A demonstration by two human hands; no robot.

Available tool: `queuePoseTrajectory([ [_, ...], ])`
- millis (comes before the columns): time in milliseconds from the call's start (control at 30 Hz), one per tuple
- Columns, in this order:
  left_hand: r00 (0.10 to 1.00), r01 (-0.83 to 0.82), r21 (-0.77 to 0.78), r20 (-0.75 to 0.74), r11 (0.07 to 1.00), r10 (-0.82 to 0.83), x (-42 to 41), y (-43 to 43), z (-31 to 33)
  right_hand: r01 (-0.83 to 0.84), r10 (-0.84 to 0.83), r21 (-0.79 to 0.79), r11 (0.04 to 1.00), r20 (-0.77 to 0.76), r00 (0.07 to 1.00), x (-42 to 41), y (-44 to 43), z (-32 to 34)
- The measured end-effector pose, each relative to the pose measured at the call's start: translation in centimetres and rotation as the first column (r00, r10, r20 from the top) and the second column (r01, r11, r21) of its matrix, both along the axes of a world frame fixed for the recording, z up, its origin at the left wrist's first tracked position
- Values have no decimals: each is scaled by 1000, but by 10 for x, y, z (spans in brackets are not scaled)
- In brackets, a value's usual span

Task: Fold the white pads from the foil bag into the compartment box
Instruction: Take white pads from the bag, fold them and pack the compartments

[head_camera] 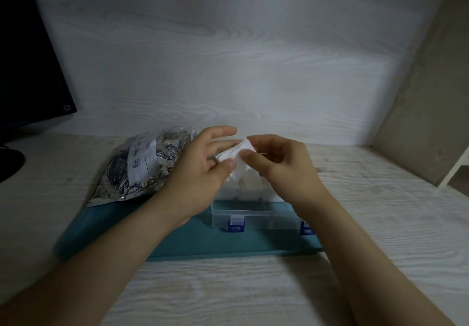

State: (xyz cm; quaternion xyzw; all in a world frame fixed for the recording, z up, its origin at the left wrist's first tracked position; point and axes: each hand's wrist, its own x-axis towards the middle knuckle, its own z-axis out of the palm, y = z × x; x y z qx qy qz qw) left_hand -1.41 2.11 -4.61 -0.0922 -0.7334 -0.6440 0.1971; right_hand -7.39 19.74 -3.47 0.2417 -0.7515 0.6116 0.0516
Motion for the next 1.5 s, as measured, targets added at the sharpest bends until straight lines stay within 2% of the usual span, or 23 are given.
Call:
queuePoseTrajectory([
  [67, 999, -17, -53, -32, 998, 15, 0, 1, 0, -56, 56, 18, 998, 2, 998, 1, 0, 0],
  [133, 997, -48, -97, -66, 994, 42, 1, 2, -1, -76, 77, -52, 996, 9, 997, 1, 0, 1],
  [200, 987, -116, -163, -133, 980, 94, 0, 0, -3, -28, 34, -174, 984, 28, 999, -1, 1, 4],
  [267, 960, -225, -276, -226, 934, 165, -1, -2, -4, 49, -38, -226, 973, 55, 998, -4, 6, 7],
  [333, 918, -338, -376, -333, 862, 215, -2, -4, -4, 58, -48, -163, 985, 63, 997, -6, 12, 9],
  [433, 865, -455, -487, -442, 746, 240, 0, -8, -2, -45, 40, 54, 998, 85, 996, -1, 9, 8],
  [500, 853, -496, -572, -462, 653, 242, -1, -14, -1, -100, 86, 192, 976, 79, 993, 4, 5, 4],
  [567, 840, -536, -659, -477, 528, 257, -3, -20, -1, -81, 77, 267, 960, 23, 997, 6, 3, 1],
  [633, 848, -530, -730, -464, 432, 256, -4, -25, -4, -35, 50, 292, 956, -43, 998, 7, 2, 2],
  [700, 882, -472, -789, -413, 394, 228, -4, -28, -7, -31, 60, 284, 958, -92, 994, 9, -1, 4],
  [867, 923, -366, -853, -283, 372, 260, 2, -24, -6, -75, 123, 342, 937, -120, 985, 16, -6, 1],
  [967, 924, -362, -854, -277, 374, 263, 3, -23, -5, -101, 141, 388, 916, -74, 987, 18, -8, -1],
  [1100, 927, -359, -848, -278, 389, 251, 4, -24, -5, -65, 151, 460, 886, -154, 976, 15, -11, -6],
  [1233, 926, -364, -843, -283, 396, 249, 7, -21, -2, -2, 177, 572, 820, -250, 952, 14, -11, -9],
  [1367, 941, -320, -864, -243, 388, 236, 9, -19, 2, 103, 167, 613, 783, -367, 915, 17, -13, -10],
  [1500, 950, -286, -888, -215, 361, 225, 7, -22, 0, 94, 225, 730, 676, -327, 918, 25, -15, -10],
])
